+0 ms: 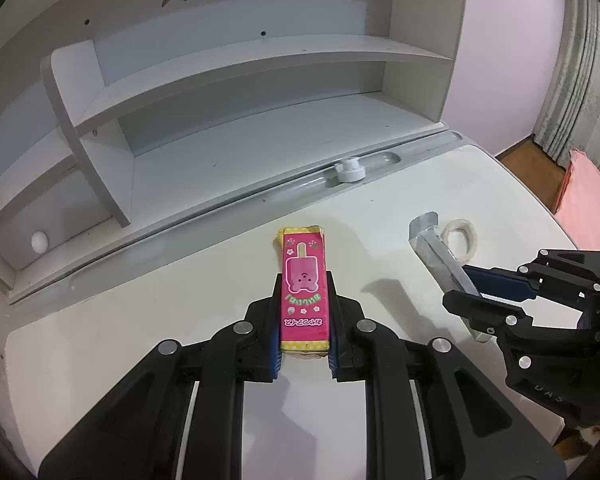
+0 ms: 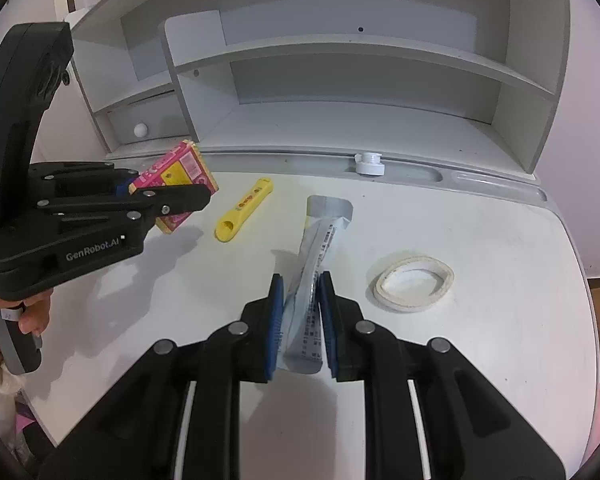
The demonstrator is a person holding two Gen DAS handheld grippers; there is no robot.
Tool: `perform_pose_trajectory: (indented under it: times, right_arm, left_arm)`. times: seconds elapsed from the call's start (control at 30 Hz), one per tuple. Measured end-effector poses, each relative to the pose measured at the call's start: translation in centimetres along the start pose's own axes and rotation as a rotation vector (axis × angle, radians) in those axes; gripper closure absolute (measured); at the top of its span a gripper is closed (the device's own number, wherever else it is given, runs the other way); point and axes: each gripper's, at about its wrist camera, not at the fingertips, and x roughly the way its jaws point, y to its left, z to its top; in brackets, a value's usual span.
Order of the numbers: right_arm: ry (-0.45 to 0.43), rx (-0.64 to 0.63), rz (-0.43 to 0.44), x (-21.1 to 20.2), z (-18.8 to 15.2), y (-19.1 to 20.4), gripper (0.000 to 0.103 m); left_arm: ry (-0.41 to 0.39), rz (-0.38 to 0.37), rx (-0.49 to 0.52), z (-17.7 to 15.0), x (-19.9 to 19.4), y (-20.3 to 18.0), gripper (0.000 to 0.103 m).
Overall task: Collect trash
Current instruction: 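Grasp the pink candy box with the left tool while the right tool grasps the white tube, then carry the pink box and white tube over the bin and release both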
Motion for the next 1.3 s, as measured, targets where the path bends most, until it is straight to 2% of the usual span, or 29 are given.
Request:
perform_pose_trajectory:
  times: [0.3, 0.4, 0.47, 0.53, 0.67, 0.73, 0.83, 0.9, 0.97, 1.03, 1.1, 1.13, 1.2, 1.23, 1.3]
  right_arm:
    - [-0.050, 0.014, -0.011, -3.8, -1.7, -2.3, 0.084]
    - [-0.089, 0.032, -0.065, -7.6, -3.0, -5.4, 0.084]
    - [-0.117, 0.077, -0.116, -11.2, -4.7, -8.8, 0.084]
    - [-0.133, 0.124, -0.161, -14.2, -6.5, -11.7, 0.084]
    - [-0.148, 0.288, -0.259, -21.1, -12.4, -19.2, 0.084]
    - [-0.144, 0.390, -0.311, -24.1, -16.2, -22.9, 0.084]
    - [-0.124, 0.553, -0.381, -27.8, -22.4, -27.8, 0.084]
    - [-0.113, 0.657, -0.408, -29.7, -26.7, -30.6, 0.084]
    - [-0.089, 0.753, -0.405, -30.3, -30.9, -33.0, 0.084]
    - [-0.056, 0.828, -0.360, -29.4, -34.0, -34.8, 0.084]
    - [0.000, 0.916, -0.274, -26.4, -37.6, -36.5, 0.084]
    - [0.025, 0.950, -0.235, -24.6, -38.9, -37.3, 0.084]
    - [0.106, 1.035, -0.144, -18.9, -42.0, -38.9, 0.084]
    - [0.149, 1.063, -0.110, -16.1, -43.1, -39.3, 0.084]
    - [0.259, 1.118, -0.049, -10.0, -45.8, -39.8, 0.084]
  left_arm:
    - [0.005, -0.013, 0.035, 0.1, -1.5, -3.8, 0.087]
    - [-0.005, -0.042, 0.059, 0.7, -2.2, -6.5, 0.087]
    - [-0.029, -0.084, 0.105, 1.2, -2.9, -10.0, 0.087]
    - [-0.046, -0.143, 0.173, 1.5, -3.4, -14.3, 0.087]
    - [-0.061, -0.335, 0.354, 1.1, -4.3, -26.5, 0.087]
    - [-0.036, -0.442, 0.461, -0.1, -4.3, -33.5, 0.087]
    - [0.002, -0.536, 0.610, -2.5, -4.2, -41.8, 0.087]
    - [0.062, -0.618, 0.691, -4.6, -3.8, -47.3, 0.087]
    - [0.137, -0.660, 0.741, -6.8, -2.2, -51.0, 0.087]
    - [0.210, -0.644, 0.772, -9.1, 0.4, -53.6, 0.087]
    - [0.246, -0.539, 0.792, -11.9, 5.0, -55.3, 0.087]
    - [0.297, -0.474, 0.793, -13.7, 8.7, -56.0, 0.087]
    - [0.440, -0.404, 0.755, -16.0, 14.9, -56.0, 0.087]
    - [0.537, -0.357, 0.723, -17.6, 19.0, -55.6, 0.087]
    - [0.620, -0.274, 0.704, -19.0, 23.5, -55.2, 0.087]
